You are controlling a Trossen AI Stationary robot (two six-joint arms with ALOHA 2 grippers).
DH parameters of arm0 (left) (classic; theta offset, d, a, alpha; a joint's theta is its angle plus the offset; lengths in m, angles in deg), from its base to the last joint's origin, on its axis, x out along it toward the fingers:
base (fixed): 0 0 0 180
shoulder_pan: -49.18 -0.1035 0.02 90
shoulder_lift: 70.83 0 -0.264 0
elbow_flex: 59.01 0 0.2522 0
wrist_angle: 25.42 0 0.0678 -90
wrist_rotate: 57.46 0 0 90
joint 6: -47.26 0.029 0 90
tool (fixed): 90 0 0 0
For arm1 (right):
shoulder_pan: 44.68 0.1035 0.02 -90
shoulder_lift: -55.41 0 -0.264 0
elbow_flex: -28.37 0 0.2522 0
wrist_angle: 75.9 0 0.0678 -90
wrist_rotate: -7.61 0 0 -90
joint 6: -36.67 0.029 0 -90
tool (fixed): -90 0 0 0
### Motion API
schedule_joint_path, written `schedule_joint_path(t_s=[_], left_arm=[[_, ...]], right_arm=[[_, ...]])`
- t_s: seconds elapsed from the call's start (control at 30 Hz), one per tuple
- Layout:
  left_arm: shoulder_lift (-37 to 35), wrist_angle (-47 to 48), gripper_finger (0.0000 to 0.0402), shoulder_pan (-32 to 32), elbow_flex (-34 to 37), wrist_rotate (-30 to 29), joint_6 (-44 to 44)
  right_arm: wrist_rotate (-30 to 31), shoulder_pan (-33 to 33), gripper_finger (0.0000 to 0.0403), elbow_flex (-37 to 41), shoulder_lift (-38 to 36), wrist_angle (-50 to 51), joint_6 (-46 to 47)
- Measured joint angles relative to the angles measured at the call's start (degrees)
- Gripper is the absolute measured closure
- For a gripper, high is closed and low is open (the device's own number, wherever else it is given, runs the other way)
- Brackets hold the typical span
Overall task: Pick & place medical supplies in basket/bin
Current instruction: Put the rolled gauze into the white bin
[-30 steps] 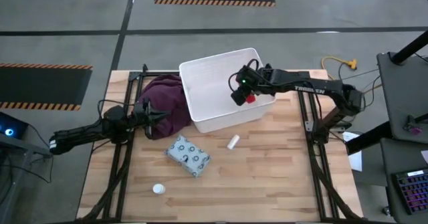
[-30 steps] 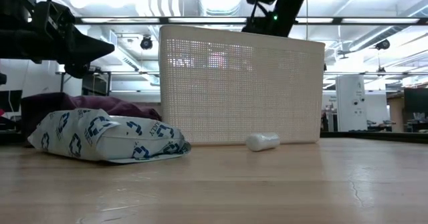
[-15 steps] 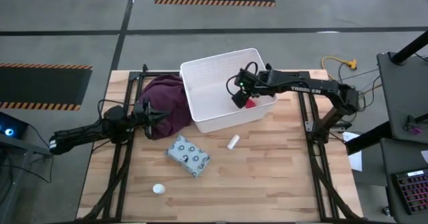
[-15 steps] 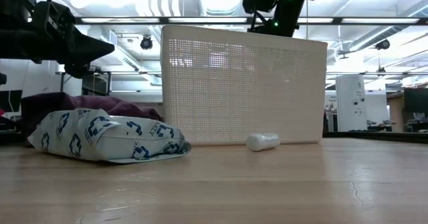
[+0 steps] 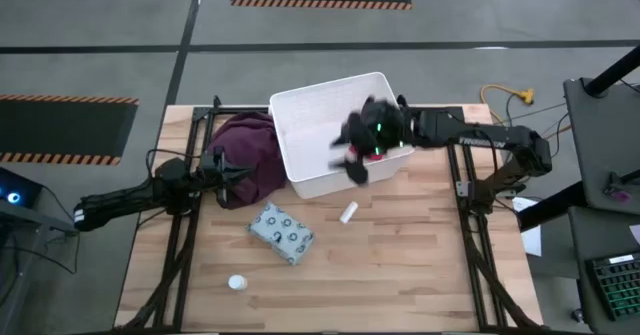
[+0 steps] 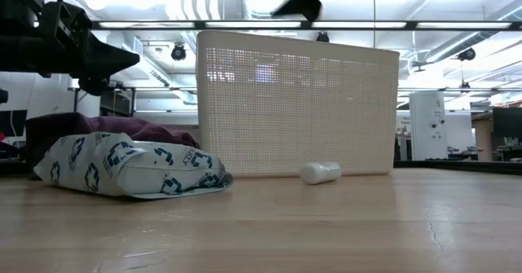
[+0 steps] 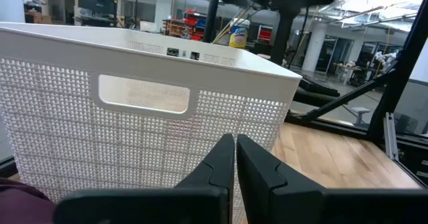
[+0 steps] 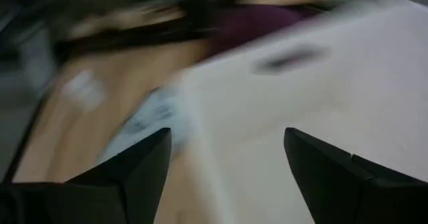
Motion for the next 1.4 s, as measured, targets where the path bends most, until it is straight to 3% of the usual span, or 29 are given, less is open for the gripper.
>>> schedule_joint_path(t_s=[0.13,0.27,0.4,0.8,1.13,1.4], left_arm=[[0.0,0.0,0.0402,0.0,0.0,0.0,0.0],[0.0,0.0,0.0402,0.0,0.0,0.0,0.0],[0.0,0.0,0.0402,0.0,0.0,0.0,0.0],[0.9,0.0,0.0402,0.0,0.0,0.0,0.0],[0.9,0.0,0.0402,0.0,0.0,0.0,0.0],[1.0,0.0,0.0402,0.0,0.0,0.0,0.0]], right_arm=[[-1.4,8.4,0.0135,0.8,1.2,4.3,-18.3],[9.4,15.0,0.0146,1.0,4.6,8.5,-25.9],[15.8,17.8,0.0157,1.0,8.8,10.1,-27.6],[16.7,17.4,0.0178,1.0,22.4,18.4,-29.4],[19.7,16.9,0.0199,1.0,31.0,18.0,-29.0],[18.8,16.9,0.0272,1.0,32.0,18.6,-28.7]])
